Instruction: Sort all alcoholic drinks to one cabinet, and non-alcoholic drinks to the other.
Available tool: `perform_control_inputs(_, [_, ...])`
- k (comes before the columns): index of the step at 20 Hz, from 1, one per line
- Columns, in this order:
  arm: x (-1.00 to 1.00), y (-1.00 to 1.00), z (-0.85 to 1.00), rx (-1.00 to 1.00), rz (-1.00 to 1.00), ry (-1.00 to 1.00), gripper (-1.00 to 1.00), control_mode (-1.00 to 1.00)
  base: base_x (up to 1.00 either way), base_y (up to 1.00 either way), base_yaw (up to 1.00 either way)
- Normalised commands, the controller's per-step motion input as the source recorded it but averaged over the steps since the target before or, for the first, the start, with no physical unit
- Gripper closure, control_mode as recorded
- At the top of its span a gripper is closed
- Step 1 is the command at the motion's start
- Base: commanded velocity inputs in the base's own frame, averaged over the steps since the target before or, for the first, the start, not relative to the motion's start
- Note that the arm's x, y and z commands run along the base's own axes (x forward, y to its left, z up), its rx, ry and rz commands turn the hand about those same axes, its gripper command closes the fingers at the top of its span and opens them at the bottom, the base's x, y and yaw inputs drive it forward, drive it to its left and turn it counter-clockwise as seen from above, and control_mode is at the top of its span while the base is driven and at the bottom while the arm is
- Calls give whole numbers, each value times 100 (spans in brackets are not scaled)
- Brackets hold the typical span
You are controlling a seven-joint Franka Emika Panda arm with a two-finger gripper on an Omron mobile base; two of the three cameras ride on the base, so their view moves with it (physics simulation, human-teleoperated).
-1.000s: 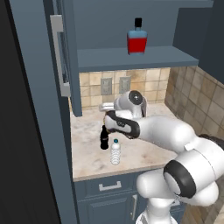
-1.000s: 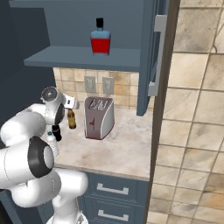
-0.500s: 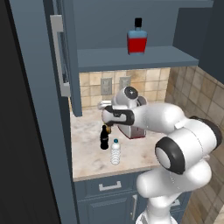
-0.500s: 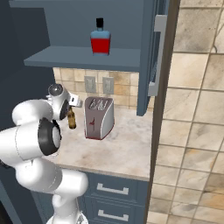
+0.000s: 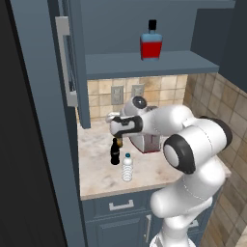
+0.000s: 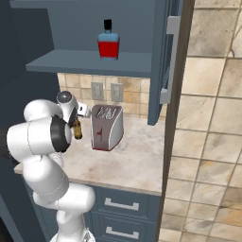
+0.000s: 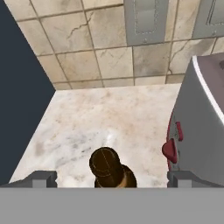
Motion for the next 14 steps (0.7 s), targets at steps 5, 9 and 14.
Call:
perform_control_inputs(5, [16, 13, -21, 0, 0, 3, -100, -100, 0, 0, 0])
perform_control_inputs(9, [15, 7, -14, 0, 0, 1, -100, -100, 0, 0, 0])
perform_control_inputs(14, [13, 0, -9, 0, 1, 0, -100, -100, 0, 0, 0])
